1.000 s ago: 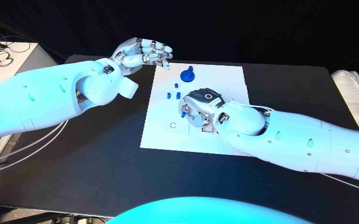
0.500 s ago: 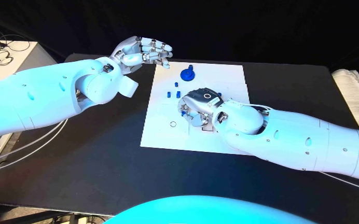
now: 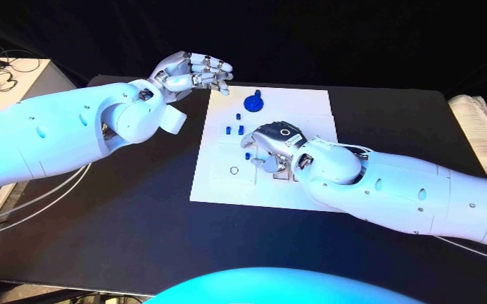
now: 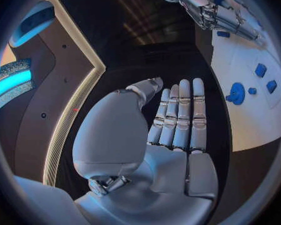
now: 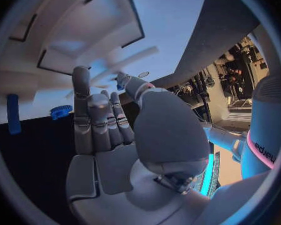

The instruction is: Assemble the parts on the task board

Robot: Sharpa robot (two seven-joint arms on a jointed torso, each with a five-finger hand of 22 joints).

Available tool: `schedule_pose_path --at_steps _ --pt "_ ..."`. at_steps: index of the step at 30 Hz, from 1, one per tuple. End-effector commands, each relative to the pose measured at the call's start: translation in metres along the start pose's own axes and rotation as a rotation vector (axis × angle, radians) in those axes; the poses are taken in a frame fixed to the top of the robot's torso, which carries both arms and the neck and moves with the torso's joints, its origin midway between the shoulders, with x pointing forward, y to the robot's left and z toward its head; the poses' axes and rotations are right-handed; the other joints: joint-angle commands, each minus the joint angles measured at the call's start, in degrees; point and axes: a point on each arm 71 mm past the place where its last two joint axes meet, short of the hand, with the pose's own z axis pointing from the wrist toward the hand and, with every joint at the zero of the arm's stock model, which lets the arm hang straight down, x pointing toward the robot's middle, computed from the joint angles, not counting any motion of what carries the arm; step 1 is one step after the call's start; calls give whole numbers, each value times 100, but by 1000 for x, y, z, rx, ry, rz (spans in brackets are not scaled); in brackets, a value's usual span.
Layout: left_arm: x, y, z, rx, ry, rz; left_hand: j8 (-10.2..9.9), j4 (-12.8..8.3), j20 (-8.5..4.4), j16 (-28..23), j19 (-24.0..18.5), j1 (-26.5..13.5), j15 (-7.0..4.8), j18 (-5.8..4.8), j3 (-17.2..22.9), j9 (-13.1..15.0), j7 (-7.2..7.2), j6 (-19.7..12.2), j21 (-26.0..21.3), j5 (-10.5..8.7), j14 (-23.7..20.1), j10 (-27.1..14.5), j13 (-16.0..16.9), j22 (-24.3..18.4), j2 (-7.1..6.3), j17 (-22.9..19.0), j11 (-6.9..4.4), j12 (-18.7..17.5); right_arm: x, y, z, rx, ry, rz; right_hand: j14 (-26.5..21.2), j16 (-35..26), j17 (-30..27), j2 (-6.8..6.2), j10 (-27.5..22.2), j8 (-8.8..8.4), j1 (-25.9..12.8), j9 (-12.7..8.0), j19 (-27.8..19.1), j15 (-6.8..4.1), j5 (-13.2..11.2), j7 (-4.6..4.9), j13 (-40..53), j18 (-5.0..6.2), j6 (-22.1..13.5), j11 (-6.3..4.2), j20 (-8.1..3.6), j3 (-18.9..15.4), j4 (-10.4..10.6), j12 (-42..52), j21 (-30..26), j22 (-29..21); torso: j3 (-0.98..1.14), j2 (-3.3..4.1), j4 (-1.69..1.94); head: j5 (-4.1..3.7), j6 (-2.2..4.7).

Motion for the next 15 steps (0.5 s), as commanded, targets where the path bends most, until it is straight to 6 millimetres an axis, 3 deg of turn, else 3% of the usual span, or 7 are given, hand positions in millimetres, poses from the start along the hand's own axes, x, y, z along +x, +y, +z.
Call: schedule_pose_path --at_steps 1,5,8,12,15 --pt "1 -1 0 4 13 -10 -34 -9 12 -20 44 34 20 53 -24 -5 33 -2 -19 7 4 -25 -3 -5 18 5 33 -31 -4 -1 -3 4 -46 14 -44 -3 -69 25 -95 -43 144 -23 -9 1 23 1 7 98 -6 5 6 -178 91 140 -58 -27 6 3 2 -17 31" --pt "1 0 1 2 17 -12 -34 -4 14 -25 44 29 22 52 -28 -5 35 1 -25 5 4 -23 -2 -8 21 9 34 -32 -10 -5 -12 9 -84 33 -19 53 -55 38 -96 -67 224 -38 44 -8 28 5 19 85 10 -8 2 -242 153 267 23 33 -1 1 4 -49 77" --pt "1 0 1 1 18 -12 -34 -4 14 -25 44 29 22 52 -28 -5 35 1 -25 5 4 -23 -2 -8 21 9 34 -32 -18 -11 -20 21 -106 72 206 363 237 49 170 -66 244 -51 303 -73 48 64 65 12 107 -88 -50 -125 210 559 534 375 -3 2 5 -79 116" --pt "1 0 1 1 18 -13 -34 -4 14 -25 44 29 22 52 -28 -5 35 1 -25 5 4 -23 -2 -8 21 9 34 -32 -35 -27 -33 50 -97 105 485 719 605 -26 459 -92 143 -85 627 -129 85 120 39 -104 198 -143 -109 201 248 800 1221 844 -5 -1 -6 -106 159" --pt "1 0 0 3 17 -13 -34 -4 14 -25 44 29 22 52 -28 -5 35 1 -25 5 4 -23 -2 -8 21 9 34 -32 -47 -45 -40 88 -52 69 592 832 731 -131 566 -139 -21 -108 735 -150 85 89 3 -138 165 -178 -122 287 308 835 1434 994 -11 -12 -25 -118 187"
